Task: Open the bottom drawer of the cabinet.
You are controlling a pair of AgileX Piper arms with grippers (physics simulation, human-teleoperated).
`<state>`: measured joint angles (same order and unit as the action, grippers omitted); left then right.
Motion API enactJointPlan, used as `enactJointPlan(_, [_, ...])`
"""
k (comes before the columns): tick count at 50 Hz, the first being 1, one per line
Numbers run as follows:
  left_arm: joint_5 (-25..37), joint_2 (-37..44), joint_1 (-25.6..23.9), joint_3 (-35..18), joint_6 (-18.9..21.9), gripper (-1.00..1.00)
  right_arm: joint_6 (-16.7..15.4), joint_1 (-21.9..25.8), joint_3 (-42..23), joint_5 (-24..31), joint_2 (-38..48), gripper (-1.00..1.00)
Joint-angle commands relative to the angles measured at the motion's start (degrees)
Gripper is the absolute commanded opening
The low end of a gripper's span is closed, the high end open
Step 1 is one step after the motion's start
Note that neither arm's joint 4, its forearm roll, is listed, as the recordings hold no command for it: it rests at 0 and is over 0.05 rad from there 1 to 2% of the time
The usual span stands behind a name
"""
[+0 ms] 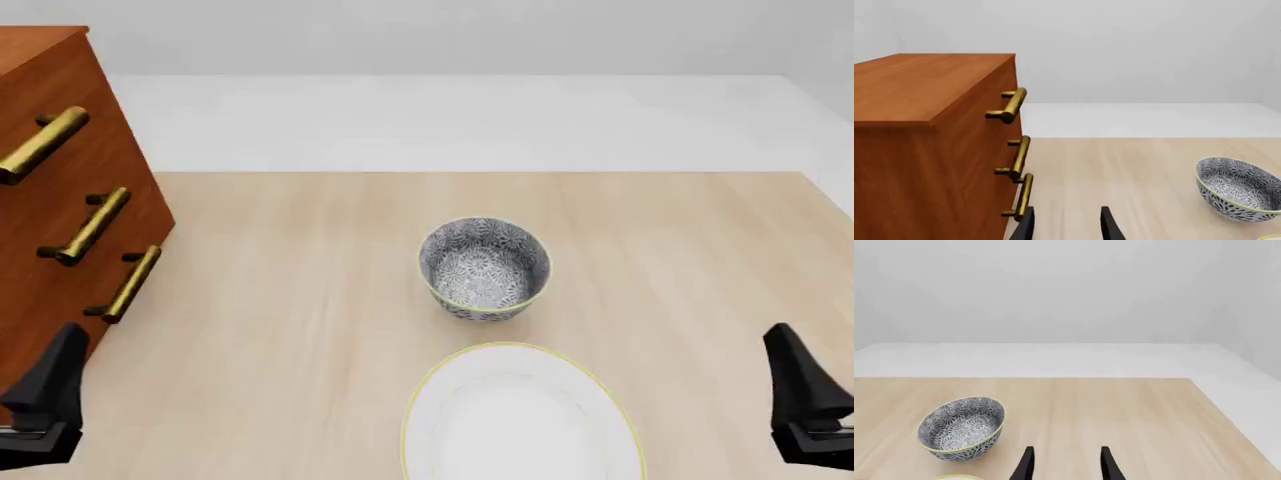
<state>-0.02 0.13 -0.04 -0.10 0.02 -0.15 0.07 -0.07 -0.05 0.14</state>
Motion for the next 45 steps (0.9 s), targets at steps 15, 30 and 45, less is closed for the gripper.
enactJointPlan(15, [1.14, 0.05, -5.14, -2.67, 18.69, 1.00, 0.21, -0.17, -0.08, 0.50, -0.12, 1.00])
enactJointPlan(30, [-7.05, 10.59, -5.49, 0.06, 26.63, 1.00, 1.08, 0.05, -0.28, 0.48, -0.13, 1.00])
enactJointPlan(45, [-18.11, 25.32, -4.88, 0.09, 35.86, 1.00, 1.80, 0.44, -0.27, 0.43, -0.13, 1.00])
